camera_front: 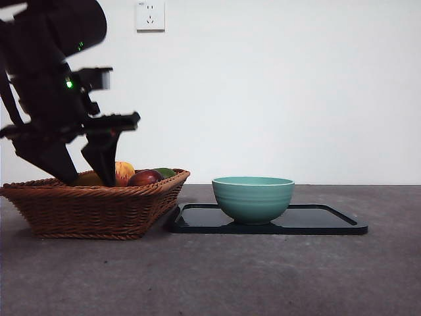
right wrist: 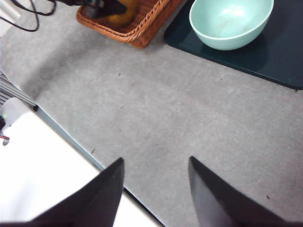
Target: Pick up the wifruite, put it on the bowl, pick up the plate, put it on desk
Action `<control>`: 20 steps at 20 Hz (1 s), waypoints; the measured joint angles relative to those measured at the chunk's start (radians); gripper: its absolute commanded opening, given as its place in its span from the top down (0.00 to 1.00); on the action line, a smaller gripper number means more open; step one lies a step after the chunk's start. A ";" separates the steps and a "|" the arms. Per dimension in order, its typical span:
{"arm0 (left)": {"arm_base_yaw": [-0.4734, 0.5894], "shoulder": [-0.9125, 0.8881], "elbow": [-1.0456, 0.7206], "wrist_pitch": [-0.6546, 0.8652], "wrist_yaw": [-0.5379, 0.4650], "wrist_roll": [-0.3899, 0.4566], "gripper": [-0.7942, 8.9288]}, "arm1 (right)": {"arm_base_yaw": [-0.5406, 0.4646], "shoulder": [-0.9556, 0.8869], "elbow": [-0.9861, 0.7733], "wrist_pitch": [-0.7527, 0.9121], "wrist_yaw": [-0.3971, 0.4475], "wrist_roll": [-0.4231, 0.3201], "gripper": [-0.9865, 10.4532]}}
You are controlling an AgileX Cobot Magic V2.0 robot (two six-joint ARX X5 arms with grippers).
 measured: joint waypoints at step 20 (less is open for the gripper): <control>-0.036 -0.372 0.055 -0.187 0.170 0.019 0.52 | 0.000 0.000 0.000 0.000 0.000 0.000 0.72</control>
